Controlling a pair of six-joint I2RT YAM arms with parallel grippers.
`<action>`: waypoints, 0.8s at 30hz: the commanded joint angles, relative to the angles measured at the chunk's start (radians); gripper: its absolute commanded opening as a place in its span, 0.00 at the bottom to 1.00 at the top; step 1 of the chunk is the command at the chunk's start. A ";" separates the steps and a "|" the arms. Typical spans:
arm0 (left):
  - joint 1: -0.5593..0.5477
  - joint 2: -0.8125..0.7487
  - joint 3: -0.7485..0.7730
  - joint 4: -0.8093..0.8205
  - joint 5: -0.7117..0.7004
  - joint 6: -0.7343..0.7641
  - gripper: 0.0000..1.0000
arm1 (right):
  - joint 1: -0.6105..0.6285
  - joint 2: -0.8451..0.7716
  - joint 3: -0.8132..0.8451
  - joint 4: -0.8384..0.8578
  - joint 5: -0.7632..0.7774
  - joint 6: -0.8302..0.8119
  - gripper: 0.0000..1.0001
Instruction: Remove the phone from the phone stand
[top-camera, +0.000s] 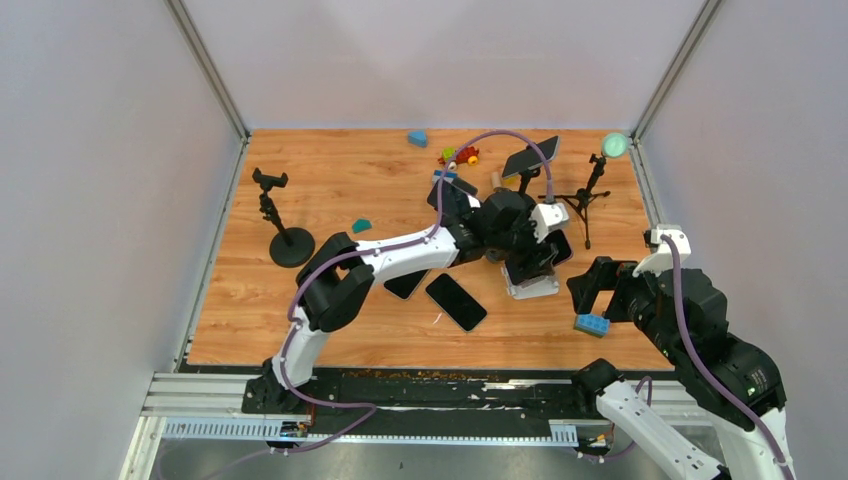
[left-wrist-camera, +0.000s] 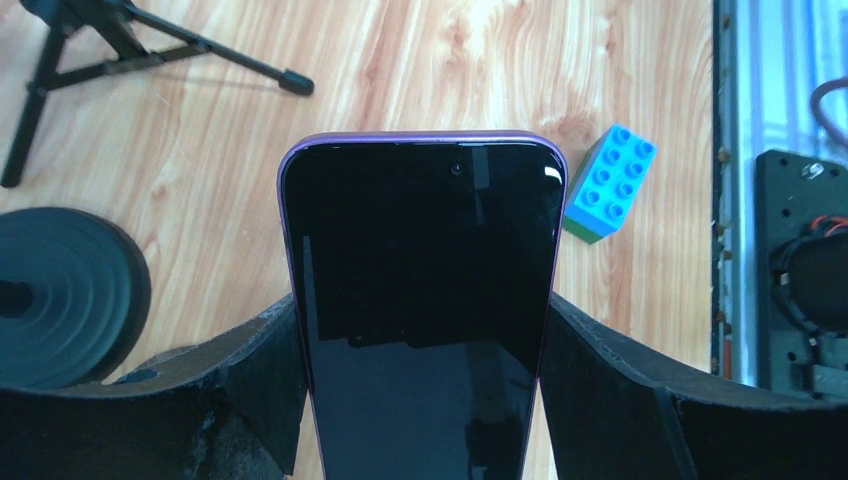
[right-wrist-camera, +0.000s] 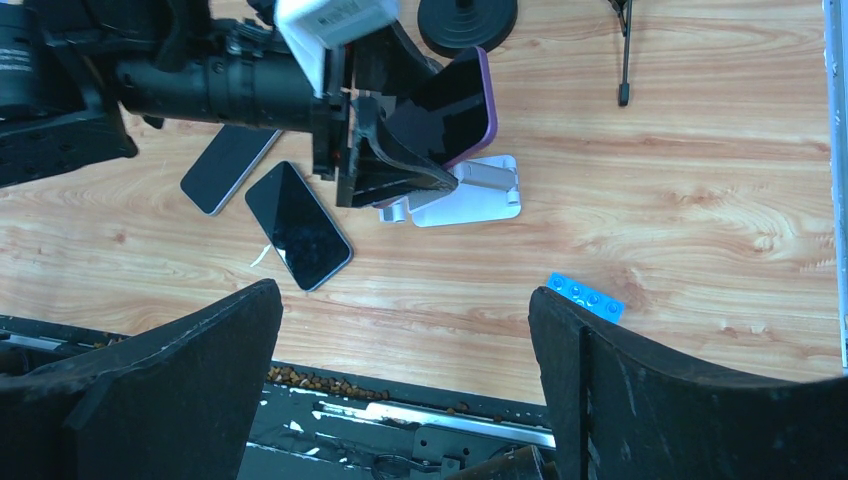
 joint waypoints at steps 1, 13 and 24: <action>0.018 -0.150 -0.010 0.139 0.043 -0.062 0.00 | -0.004 -0.006 -0.003 0.015 -0.001 0.015 0.95; 0.117 -0.402 -0.333 0.264 0.050 -0.206 0.00 | -0.005 -0.001 -0.015 0.028 -0.003 0.011 0.95; 0.238 -0.755 -0.748 0.175 -0.265 -0.173 0.00 | -0.004 -0.001 -0.073 0.089 -0.045 0.018 0.95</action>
